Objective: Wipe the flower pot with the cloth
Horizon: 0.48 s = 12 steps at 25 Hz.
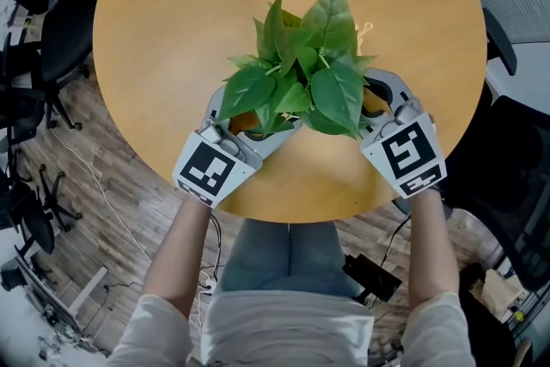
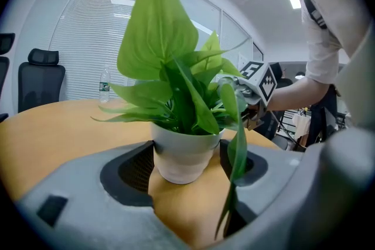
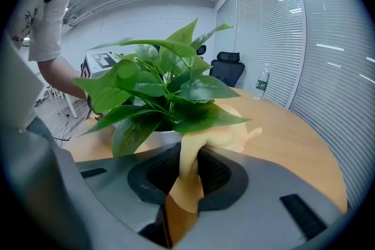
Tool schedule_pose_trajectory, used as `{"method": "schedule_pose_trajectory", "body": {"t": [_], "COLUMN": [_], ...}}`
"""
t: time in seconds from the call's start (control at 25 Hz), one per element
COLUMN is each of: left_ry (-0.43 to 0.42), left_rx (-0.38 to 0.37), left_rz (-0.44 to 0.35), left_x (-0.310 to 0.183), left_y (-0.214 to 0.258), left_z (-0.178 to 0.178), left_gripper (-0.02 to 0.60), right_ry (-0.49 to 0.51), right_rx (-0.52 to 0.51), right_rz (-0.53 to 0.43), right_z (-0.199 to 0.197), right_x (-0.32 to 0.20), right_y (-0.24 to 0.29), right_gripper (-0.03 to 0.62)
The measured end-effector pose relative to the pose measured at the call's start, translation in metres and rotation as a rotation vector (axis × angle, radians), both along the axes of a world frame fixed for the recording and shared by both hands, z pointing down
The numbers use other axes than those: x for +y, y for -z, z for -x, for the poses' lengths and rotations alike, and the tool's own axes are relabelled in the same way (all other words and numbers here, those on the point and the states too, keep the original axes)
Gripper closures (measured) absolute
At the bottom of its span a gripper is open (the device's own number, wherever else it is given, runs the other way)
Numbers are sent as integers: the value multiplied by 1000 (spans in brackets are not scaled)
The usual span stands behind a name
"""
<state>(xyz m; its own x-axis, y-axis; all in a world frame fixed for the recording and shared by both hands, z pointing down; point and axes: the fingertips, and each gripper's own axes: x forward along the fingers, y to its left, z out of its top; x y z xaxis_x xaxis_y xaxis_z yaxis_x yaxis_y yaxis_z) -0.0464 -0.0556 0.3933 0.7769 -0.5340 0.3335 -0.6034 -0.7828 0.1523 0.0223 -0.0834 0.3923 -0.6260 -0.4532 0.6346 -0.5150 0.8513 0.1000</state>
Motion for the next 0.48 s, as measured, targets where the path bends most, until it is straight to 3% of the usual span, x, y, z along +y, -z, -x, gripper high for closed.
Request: {"method": "schedule_pose_trajectory", "body": {"t": [0.48], "left_ry": [70], "left_rx": [-7], "left_rz": [-11], "left_x": [-2], "left_y": [0], "left_z": [-3], "left_gripper": [222], "right_ry": [26], "right_rx": [45], "right_rz": [-4], "right_z": [-2], "right_x": [18], "right_y": [-6], "right_gripper": [522]}}
